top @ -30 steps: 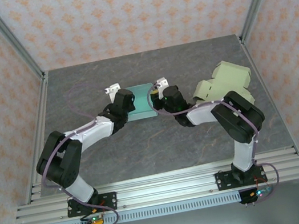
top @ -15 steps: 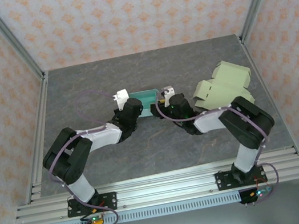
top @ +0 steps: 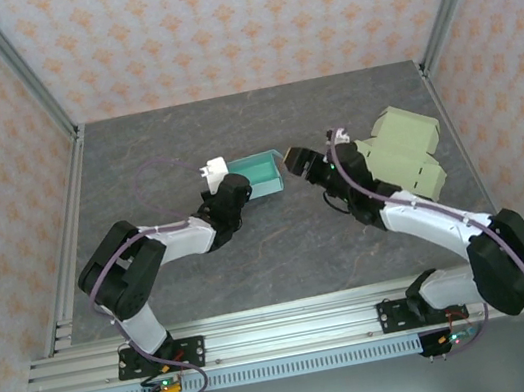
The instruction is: Fold the paper box
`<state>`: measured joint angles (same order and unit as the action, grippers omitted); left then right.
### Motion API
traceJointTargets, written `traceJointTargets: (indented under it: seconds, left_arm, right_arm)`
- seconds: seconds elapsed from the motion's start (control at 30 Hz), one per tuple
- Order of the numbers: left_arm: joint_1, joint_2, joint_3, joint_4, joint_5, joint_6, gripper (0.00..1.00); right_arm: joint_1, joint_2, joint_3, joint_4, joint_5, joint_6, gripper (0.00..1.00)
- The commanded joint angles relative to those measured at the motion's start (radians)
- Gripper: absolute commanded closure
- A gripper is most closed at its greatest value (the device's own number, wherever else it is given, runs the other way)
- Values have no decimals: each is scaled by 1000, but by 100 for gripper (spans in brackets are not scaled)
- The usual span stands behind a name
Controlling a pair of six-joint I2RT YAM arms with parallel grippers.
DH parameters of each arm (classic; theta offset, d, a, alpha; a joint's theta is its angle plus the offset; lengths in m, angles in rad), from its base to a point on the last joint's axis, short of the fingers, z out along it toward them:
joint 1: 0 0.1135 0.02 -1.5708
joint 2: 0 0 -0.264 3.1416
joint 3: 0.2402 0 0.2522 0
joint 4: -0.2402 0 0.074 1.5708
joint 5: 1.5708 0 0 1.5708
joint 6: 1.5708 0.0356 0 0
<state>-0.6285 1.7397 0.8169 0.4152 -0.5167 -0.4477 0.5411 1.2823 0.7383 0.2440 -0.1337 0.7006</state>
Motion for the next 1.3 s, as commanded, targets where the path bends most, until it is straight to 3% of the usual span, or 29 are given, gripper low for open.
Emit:
traceJointTargets:
  seconds: [0.0, 0.1, 0.27, 0.4, 0.5, 0.67, 0.87, 1.0, 1.27]
  left_arm:
    - [-7, 44, -47, -39, -6, 29, 100]
    - [-9, 52, -63, -1, -4, 55, 100]
    - [-11, 63, -88, 54, -1, 81, 100]
    - [-12, 67, -91, 59, -3, 80, 100]
    - [-12, 54, -96, 59, 6, 77, 100]
    - [-11, 25, -115, 74, 54, 66, 84]
    - [-11, -81, -169, 56, 177, 49, 53]
    - [-11, -211, -250, 23, 239, 1, 43]
    - [0, -546, -335, -133, 251, 2, 26]
  right_arm:
    - [-46, 75, 134, -247, -31, 226, 24]
    - [-67, 185, 293, -365, -99, 202, 21]
    - [-70, 432, 624, -634, -149, -124, 15]
    - [-66, 625, 844, -815, -136, -405, 21]
    - [-54, 717, 919, -883, -136, -548, 23]
    - [-41, 795, 938, -908, -133, -609, 25]
    - [-34, 822, 863, -853, -85, -587, 28]
    - [-22, 829, 807, -807, -58, -572, 28]
    - [-16, 796, 692, -680, -38, -563, 29]
